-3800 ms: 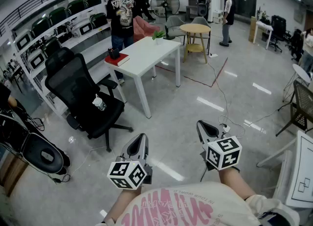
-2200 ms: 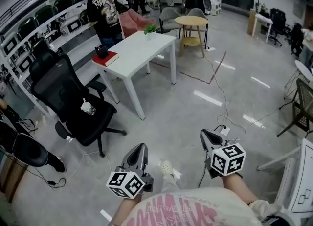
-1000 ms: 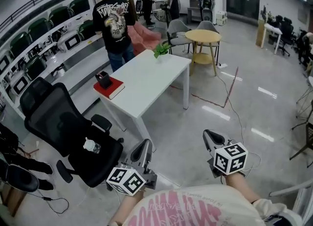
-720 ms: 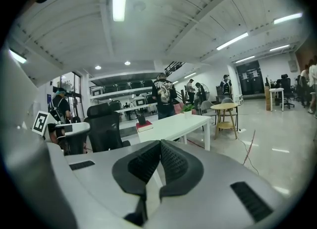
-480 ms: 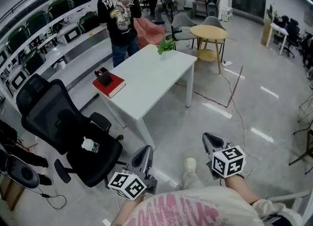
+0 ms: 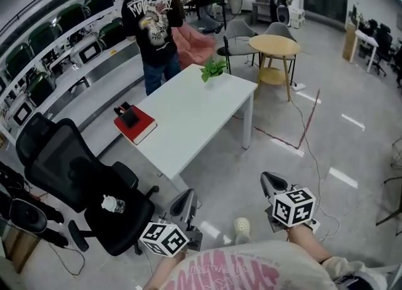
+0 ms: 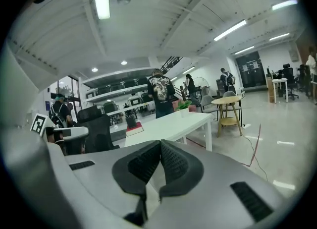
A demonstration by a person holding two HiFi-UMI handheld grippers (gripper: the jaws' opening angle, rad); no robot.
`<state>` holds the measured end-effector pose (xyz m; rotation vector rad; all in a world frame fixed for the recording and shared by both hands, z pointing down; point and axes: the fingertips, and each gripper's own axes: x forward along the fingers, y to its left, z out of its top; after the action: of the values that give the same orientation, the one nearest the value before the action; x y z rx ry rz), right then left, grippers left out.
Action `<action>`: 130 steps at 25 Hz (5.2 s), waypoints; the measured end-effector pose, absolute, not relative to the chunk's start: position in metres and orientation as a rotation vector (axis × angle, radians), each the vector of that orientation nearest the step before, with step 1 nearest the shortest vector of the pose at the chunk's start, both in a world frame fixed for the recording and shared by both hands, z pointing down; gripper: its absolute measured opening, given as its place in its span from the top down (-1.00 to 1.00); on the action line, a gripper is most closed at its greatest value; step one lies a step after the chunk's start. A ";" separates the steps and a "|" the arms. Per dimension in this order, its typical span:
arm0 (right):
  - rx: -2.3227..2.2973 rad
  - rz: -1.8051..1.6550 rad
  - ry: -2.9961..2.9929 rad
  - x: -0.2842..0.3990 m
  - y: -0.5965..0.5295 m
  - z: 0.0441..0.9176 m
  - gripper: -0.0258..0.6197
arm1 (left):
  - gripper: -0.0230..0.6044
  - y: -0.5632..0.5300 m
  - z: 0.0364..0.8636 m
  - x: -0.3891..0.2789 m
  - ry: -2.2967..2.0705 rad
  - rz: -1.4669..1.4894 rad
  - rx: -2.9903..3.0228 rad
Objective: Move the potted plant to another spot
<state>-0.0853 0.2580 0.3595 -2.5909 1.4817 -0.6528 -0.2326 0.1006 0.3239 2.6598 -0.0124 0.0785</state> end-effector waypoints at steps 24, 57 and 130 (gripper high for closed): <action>-2.448 -0.525 1.589 0.147 0.187 0.318 0.88 | 0.85 0.043 0.278 -0.021 -0.070 -0.146 2.638; -2.290 -0.737 1.509 0.405 -0.042 0.406 0.86 | 0.85 -0.193 0.368 0.250 -0.050 0.031 2.554; -2.088 -0.446 2.553 0.547 -0.279 0.485 -0.85 | 0.85 -0.251 0.414 0.282 -1.016 -0.043 2.250</action>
<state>0.5469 -0.2788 0.4848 -2.0883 2.5534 -0.4459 0.2816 -0.2507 0.4139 2.2504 -1.0159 -0.0433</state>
